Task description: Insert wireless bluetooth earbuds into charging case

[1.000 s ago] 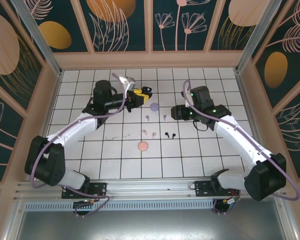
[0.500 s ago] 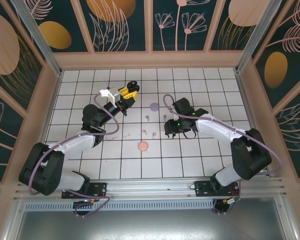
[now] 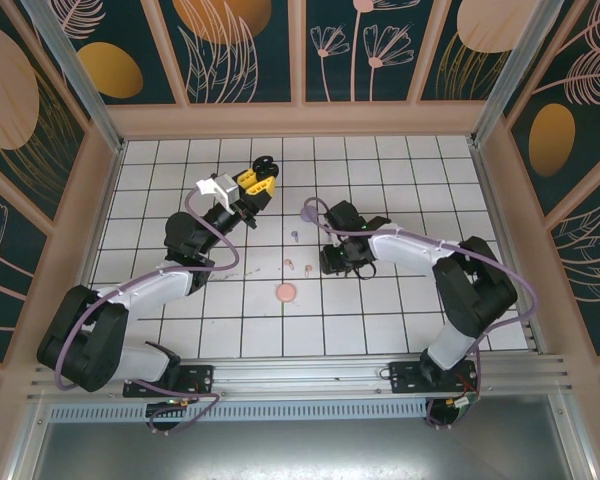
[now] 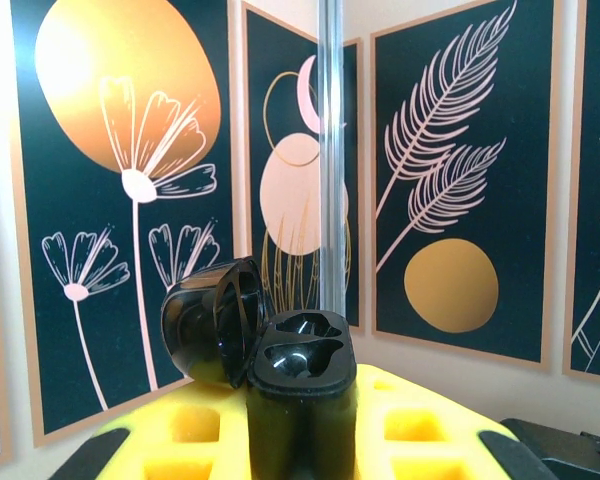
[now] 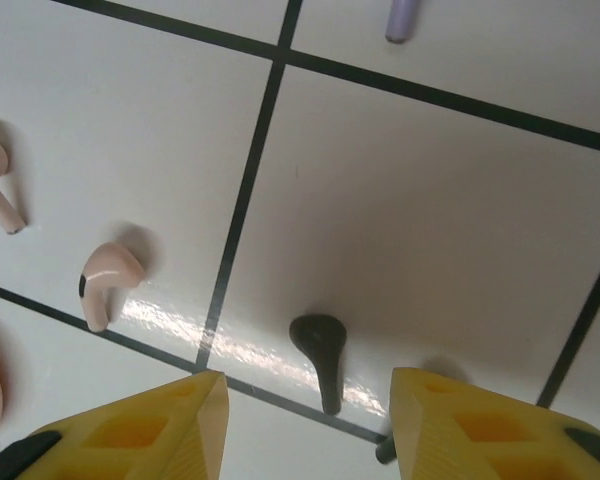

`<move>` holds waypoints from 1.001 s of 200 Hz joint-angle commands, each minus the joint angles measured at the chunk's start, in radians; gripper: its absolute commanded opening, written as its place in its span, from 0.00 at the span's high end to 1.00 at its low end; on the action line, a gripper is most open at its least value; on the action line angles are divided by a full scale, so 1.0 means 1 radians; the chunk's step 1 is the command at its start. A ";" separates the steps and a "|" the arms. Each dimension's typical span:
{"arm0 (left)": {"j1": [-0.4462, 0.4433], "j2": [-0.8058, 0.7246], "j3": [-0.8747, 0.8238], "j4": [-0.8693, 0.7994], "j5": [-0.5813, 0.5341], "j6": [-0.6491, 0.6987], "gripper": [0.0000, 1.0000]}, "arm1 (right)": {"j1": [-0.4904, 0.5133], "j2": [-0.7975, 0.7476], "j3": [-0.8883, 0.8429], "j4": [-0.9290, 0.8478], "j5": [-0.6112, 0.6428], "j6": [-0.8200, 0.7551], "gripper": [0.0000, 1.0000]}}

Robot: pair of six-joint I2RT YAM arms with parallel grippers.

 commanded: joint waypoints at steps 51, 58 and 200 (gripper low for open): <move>-0.010 -0.019 0.021 -0.005 -0.003 0.024 1.00 | 0.026 0.079 0.061 -0.038 0.075 -0.017 0.56; -0.010 -0.019 0.021 -0.007 -0.003 0.025 1.00 | 0.029 0.087 0.065 -0.040 0.077 -0.018 0.56; -0.010 -0.016 0.023 -0.027 0.002 0.032 1.00 | 0.049 0.122 0.045 -0.043 0.107 -0.013 0.66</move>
